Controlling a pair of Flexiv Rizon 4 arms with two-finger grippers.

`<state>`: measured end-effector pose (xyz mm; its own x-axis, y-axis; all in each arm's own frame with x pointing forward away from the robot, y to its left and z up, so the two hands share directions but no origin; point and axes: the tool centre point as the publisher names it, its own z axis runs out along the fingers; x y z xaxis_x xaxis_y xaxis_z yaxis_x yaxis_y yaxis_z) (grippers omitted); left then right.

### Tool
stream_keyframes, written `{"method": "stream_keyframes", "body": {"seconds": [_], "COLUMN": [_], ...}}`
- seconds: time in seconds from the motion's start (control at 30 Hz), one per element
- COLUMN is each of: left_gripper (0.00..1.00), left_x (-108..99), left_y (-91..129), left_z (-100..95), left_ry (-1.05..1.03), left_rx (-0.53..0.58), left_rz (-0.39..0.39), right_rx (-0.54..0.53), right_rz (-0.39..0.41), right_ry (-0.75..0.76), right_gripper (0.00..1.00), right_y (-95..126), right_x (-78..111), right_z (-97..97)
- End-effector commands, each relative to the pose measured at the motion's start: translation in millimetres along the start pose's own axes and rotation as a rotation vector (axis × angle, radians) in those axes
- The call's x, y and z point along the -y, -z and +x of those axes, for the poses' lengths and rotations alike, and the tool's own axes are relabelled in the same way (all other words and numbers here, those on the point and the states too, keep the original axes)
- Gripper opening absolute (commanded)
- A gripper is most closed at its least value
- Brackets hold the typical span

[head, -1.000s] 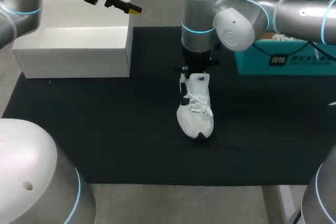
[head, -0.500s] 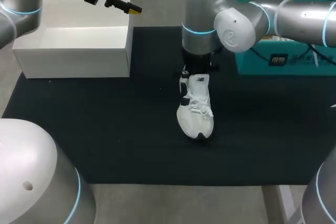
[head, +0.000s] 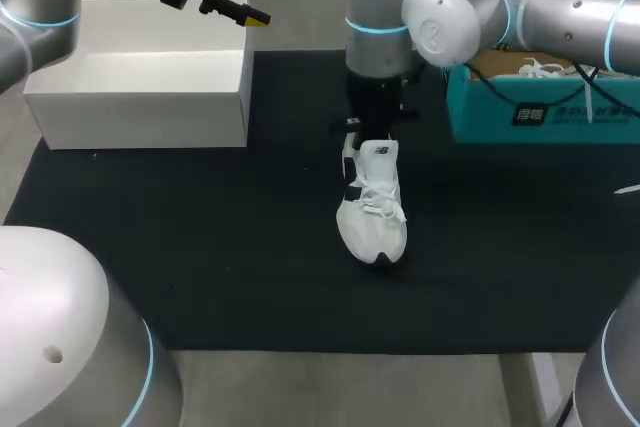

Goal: Take the shoe out of the shoebox, open the shoe tongue, remove and reinsert the insole, then place the shoe into the shoebox

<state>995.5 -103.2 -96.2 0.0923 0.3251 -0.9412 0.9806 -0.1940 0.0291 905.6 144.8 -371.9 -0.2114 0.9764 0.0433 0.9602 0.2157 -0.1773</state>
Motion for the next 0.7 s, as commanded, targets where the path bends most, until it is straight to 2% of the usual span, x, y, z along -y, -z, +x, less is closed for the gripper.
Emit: {"method": "stream_keyframes", "body": {"seconds": [0.03, 0.33, 0.37, 0.4, 0.43, 0.47, 0.5, 0.57, 0.7], "left_gripper": [1.00, 1.00, 1.00, 1.00, 1.00, 1.00, 1.00, 1.00, 1.00], "left_x": [-1, -1, -1, -1, -1, -1, -1, -1, -1], "left_y": [0, 0, 0, 0, 0, 0, 0, 0, 0], "left_z": [-0.1, -0.1, -0.1, -0.1, -0.1, -0.1, -0.1, -0.1, -0.1], "left_ry": [-0.001, -0.001, -0.001, -0.001, -0.001, -0.001, -0.001, -0.001, -0.001], "left_rx": [-0.002, -0.002, -0.002, -0.002, -0.002, -0.002, -0.002, -0.002, -0.002], "left_rz": [0.002, 0.002, 0.002, 0.002, 0.002, 0.002, 0.002, 0.002, 0.002], "right_rx": [-0.037, -0.051, -0.046, -0.043, -0.046, -0.047, -0.041, -0.038, -0.035], "right_rz": [0.049, 0.098, 0.109, 0.116, 0.111, 0.110, 0.113, 0.117, 0.117], "right_ry": [0.010, -0.003, -0.009, -0.016, -0.022, -0.032, -0.036, -0.040, -0.044], "right_gripper": [0.00, 0.00, 0.13, 0.35, 0.48, 0.54, 0.71, 0.98, 1.00], "right_y": [18, 13, 13, 13, 13, 15, 15, 17, 17], "right_x": [-2.7, 5.5, 6.0, 6.4, 7.6, 8.8, 9.8, 11.2, 12.1], "right_z": [-3.7, 7.3, 8.0, 8.4, 8.1, 7.9, 7.3, 7.2, 6.6]}}
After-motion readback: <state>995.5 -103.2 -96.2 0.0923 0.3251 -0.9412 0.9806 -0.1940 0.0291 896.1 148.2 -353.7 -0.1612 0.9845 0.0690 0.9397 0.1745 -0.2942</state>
